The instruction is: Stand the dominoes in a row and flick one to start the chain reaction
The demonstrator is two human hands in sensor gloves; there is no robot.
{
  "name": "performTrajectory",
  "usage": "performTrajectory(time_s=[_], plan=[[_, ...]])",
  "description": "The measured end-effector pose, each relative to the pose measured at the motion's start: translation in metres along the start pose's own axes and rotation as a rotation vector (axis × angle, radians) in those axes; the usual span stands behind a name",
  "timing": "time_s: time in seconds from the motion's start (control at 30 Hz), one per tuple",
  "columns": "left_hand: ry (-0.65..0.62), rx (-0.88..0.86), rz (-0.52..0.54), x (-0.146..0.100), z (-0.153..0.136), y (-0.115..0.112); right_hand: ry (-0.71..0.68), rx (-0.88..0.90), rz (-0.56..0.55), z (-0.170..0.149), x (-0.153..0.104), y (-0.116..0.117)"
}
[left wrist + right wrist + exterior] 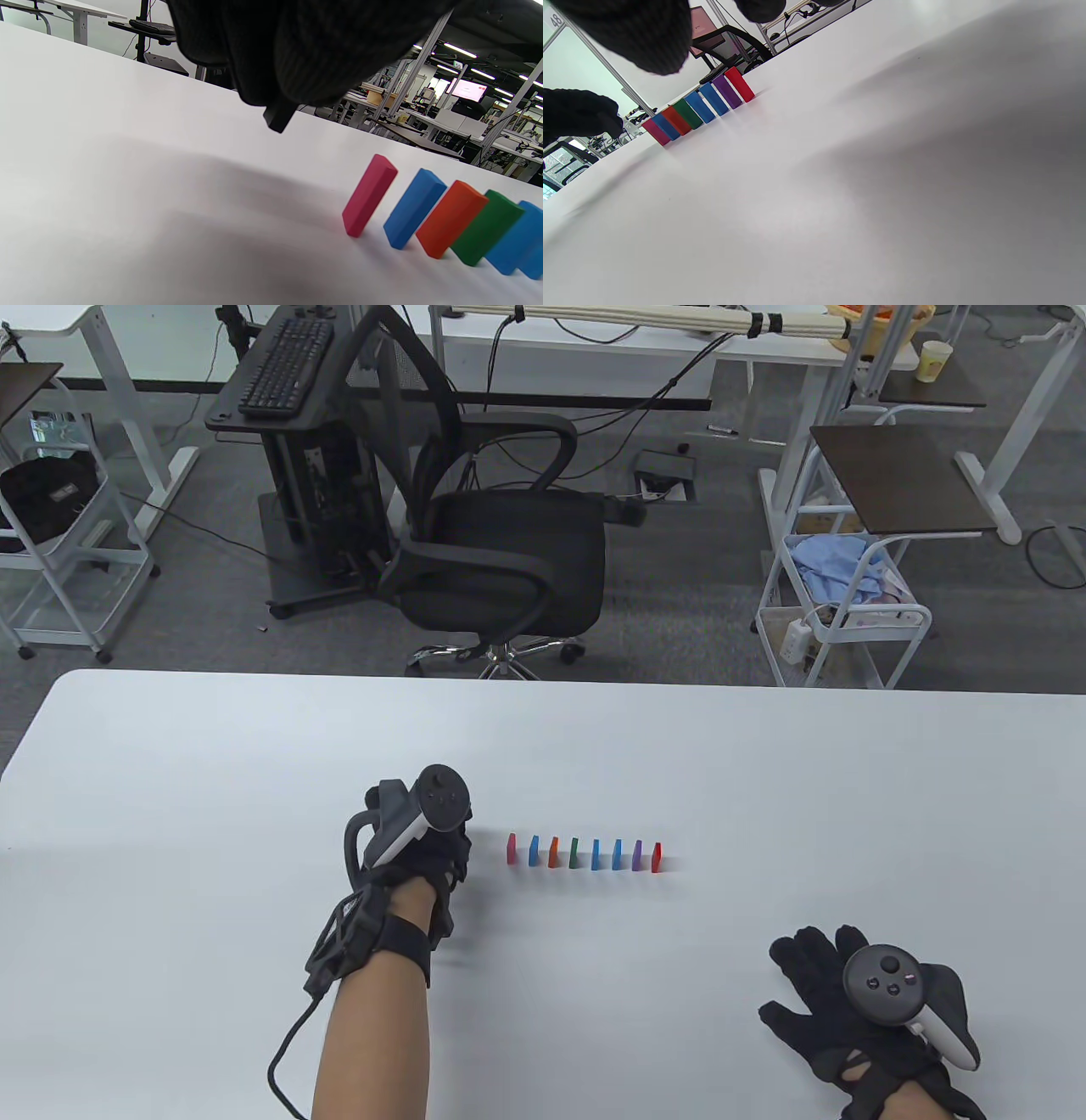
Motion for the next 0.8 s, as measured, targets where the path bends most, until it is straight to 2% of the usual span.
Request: performTrajectory(time_s=[0.8], plan=[[-0.059,-0.074,-0.056,0.020,0.019,-0.040,0.013,-0.001,0.013,-0.002,0.001,0.001]])
Point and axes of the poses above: the tracker on the back of each hand, its own z axis roughly to the thumb side, its own x axis roughly from the wrist to the fingertips, y = z × x, the point moved 5 cm from there along x, roughly from the wrist to the fingertips, and after that the axes turned 13 degrees about x, right-handed, at the moved point
